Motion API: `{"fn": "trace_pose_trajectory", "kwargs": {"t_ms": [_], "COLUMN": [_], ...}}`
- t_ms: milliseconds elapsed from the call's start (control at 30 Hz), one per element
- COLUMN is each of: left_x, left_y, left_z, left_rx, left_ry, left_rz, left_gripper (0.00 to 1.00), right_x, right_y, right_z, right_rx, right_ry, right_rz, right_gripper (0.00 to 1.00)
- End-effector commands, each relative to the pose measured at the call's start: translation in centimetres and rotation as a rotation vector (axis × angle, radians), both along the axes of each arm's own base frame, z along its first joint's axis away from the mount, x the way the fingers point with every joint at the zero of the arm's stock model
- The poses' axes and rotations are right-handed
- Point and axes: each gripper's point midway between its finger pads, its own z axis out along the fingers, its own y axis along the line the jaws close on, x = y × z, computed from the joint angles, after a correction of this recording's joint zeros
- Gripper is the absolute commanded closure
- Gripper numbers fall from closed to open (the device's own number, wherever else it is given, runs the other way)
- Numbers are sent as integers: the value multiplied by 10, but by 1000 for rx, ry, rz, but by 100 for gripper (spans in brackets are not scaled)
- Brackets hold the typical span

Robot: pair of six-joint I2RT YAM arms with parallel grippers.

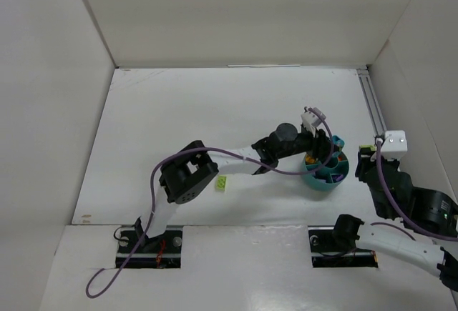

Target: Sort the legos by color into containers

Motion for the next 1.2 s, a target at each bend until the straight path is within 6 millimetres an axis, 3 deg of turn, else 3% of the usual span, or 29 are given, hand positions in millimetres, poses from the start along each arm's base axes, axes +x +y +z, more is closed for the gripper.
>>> {"fn": "trace_pose_trajectory", "kwargs": {"t_ms": [0, 100, 300, 567, 733, 833, 933, 1000, 1167], "left_x": [-10, -11, -17, -20, -24, -24, -27, -30, -36], "left_y": [-4, -2, -2, 2, 9, 10, 11, 13, 18], "left_z": [30, 25, -9, -29, -21, -16, -15, 0, 20], "left_rx": [-77, -77, -31, -6, -29, -37, -36, -59, -79], "left_ry": [-37, -37, -12, 11, 9, 5, 4, -8, -31], "left_rz": [-30, -30, -39, -39, -40, -40, -49, -63, -81], "left_gripper": [100, 100, 100, 100, 70, 65, 55, 44, 36], "right_x": [-3, -2, -1, -1, -1, 0, 0, 0, 0], "right_y": [-9, -8, -7, -7, -5, -4, -4, -2, -2], "right_z": [12, 9, 8, 8, 8, 8, 8, 7, 7], "right_rx": [34, 26, 18, 18, 10, 2, 2, 5, 5], "right_ry": [-30, -25, -21, -21, -16, -12, -12, -8, -8], "right_rz": [-27, -27, -27, -27, -27, -27, -27, -19, -19], "right_gripper": [88, 88, 88, 88, 88, 88, 88, 88, 88]}}
